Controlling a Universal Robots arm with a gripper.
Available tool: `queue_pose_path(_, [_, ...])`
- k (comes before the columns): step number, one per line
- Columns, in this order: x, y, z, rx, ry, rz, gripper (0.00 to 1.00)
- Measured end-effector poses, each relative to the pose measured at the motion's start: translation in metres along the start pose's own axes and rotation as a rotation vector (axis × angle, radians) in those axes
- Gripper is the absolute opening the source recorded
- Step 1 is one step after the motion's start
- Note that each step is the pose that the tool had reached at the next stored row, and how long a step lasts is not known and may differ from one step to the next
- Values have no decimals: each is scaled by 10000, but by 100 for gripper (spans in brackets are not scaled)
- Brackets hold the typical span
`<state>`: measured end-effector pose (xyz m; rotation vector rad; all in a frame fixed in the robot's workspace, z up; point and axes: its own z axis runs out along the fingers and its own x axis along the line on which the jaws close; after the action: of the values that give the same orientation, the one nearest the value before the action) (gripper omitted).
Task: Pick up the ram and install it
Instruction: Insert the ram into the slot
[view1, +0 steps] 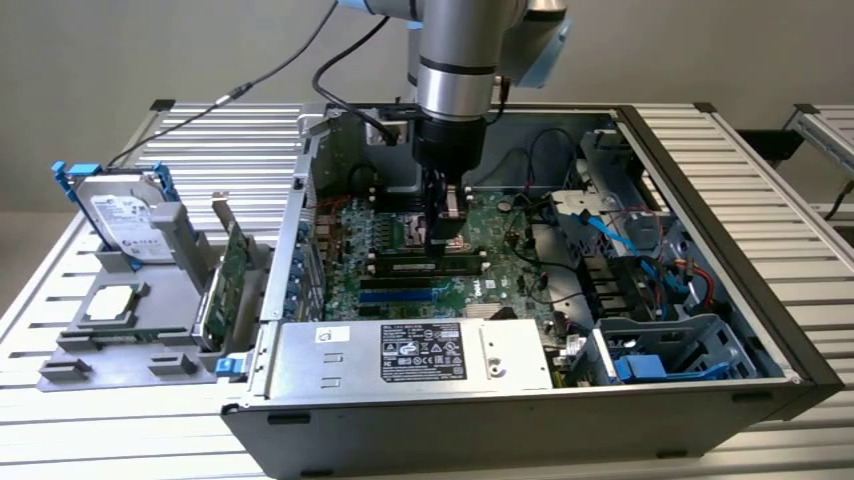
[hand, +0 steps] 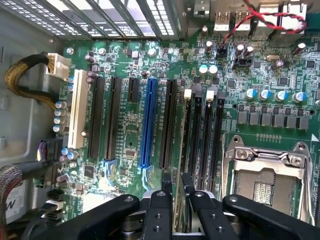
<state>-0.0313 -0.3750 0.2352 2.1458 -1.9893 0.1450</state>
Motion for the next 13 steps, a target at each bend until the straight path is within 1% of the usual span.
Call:
queue_pose_path(3, [28, 8, -76, -22, -3, -5, 22])
queue_pose_path(6, [34, 9, -76, -39, -5, 0, 22])
queue_pose_path(9, [35, 8, -76, -40, -3, -1, 20])
queue_pose_path(10, [35, 8, -76, -40, -3, -2, 13])
queue_pose_path(11, [35, 8, -76, -40, -4, -1, 11])
queue_pose_path(13, [35, 8, -76, -39, -4, -1, 11])
